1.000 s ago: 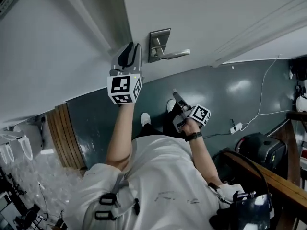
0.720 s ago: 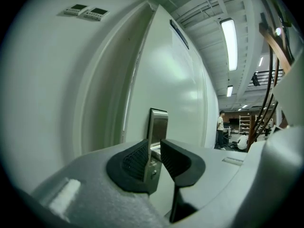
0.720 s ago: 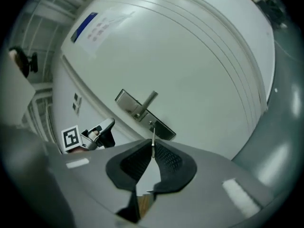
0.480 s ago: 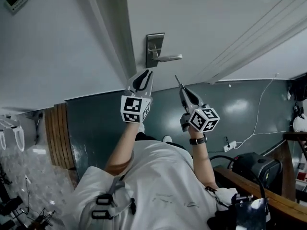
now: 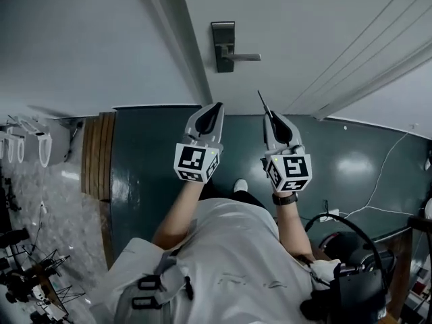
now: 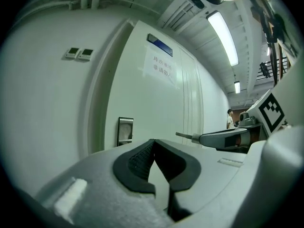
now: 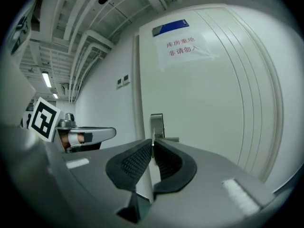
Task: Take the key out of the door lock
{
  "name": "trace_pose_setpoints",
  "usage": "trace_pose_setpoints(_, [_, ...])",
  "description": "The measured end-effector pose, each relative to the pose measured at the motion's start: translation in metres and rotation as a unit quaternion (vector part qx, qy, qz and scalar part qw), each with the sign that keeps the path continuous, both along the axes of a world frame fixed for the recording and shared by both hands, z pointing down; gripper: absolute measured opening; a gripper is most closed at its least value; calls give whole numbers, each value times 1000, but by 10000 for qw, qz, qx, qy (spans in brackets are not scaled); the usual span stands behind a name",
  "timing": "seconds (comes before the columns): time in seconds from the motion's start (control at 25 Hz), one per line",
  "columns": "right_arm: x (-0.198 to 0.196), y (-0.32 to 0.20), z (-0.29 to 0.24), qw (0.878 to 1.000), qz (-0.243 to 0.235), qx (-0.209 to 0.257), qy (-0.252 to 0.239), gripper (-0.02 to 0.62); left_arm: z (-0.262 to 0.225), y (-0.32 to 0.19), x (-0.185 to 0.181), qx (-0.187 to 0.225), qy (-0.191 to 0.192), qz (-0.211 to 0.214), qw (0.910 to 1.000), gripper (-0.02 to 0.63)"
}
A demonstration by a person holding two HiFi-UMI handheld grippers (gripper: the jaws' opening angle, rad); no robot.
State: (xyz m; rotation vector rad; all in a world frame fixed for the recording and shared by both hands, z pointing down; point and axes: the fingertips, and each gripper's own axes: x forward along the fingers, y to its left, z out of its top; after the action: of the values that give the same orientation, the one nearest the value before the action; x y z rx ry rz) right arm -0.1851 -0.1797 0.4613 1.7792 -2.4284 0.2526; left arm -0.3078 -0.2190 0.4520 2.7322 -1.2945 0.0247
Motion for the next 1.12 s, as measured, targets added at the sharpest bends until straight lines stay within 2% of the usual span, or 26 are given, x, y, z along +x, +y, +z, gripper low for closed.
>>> trace_pose_setpoints(0.12, [-11, 0, -24, 9995, -111, 300, -22, 23, -17, 15, -8, 114, -30, -31, 9999, -2])
trace_pose_setpoints(0.28, [-20, -2, -42, 9986, -17, 525, -31, 23, -32, 22, -6, 289, -89, 173, 9994, -2])
trace_pose_setpoints(0.48, [-49, 1, -41, 9989, -88, 425, -158, 24, -36, 34, -18, 308, -97, 401, 9987, -2])
trace_pose_setpoints(0.68, [-69, 0, -46, 9985, -176, 518, 23, 23, -35, 30, -32, 248, 29, 417, 9988, -2])
trace_pose_setpoints(1.12, [-78, -13, -43, 9983, 81, 558, 125, 23, -33, 9, -64, 272, 182, 419, 9986, -2])
